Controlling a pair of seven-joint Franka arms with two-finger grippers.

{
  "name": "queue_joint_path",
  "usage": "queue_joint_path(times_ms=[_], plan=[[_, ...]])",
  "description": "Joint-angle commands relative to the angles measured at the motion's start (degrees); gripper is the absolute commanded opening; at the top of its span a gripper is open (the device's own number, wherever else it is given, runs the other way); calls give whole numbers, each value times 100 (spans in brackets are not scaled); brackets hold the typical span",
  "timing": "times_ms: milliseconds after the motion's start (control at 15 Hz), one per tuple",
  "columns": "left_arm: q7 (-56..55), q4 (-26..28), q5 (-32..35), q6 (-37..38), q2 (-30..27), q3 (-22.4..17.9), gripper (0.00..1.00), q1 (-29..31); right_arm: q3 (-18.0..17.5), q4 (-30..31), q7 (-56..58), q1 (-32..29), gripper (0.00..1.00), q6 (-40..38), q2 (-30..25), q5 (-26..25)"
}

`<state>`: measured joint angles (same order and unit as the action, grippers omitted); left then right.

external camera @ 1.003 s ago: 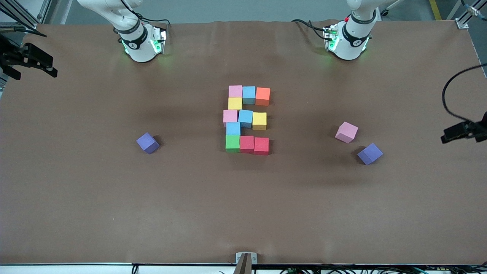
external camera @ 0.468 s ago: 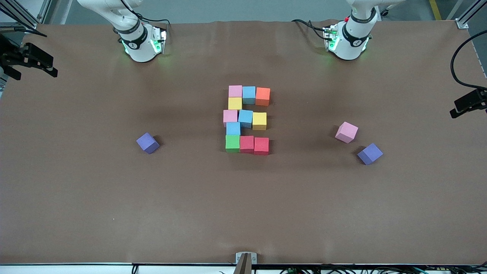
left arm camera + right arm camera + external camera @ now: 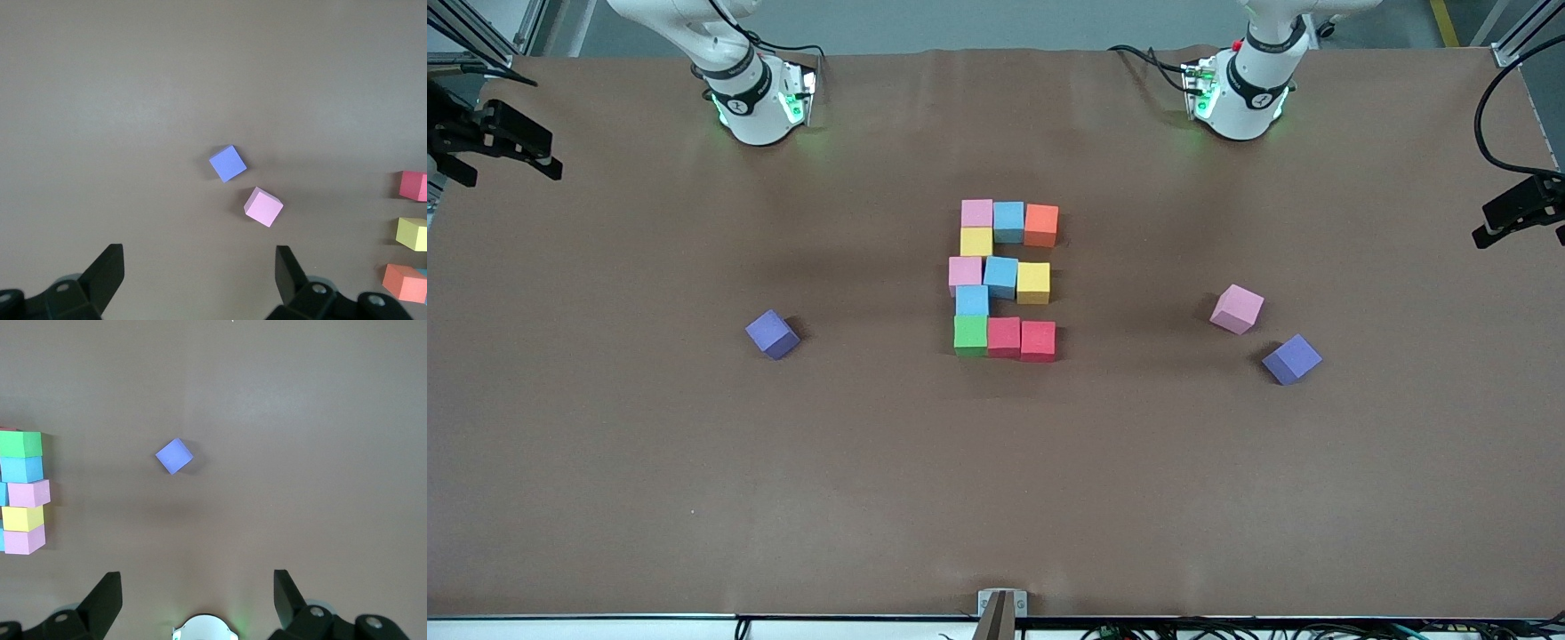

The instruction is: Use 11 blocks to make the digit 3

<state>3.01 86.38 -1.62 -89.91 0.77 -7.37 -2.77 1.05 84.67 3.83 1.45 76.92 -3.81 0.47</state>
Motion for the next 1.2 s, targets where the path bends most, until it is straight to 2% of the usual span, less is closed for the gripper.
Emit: queue_joint_path(times_ms=[0, 602, 735, 802, 869, 1137], plan=[[42, 388, -102, -105, -375, -106, 100, -171, -9, 129, 48, -14, 100, -10, -120, -3], [-72, 310, -76, -176, -358, -36, 100, -170, -9, 120, 74, -14, 100, -10, -120, -3], [-81, 223, -15, -167, -332, 165, 100, -162, -9, 129, 83, -14, 100, -19, -129, -3], [42, 116, -102, -27, -130, -80, 100, -57, -9, 120, 39, 4, 100, -1, -120, -3], [-90, 213, -23, -167, -341, 192, 100, -127, -9, 120, 83, -14, 100, -36, -129, -3], [-73, 213, -32, -123, -358, 192, 100, -109, -9, 120, 83, -5, 100, -28, -129, -3]])
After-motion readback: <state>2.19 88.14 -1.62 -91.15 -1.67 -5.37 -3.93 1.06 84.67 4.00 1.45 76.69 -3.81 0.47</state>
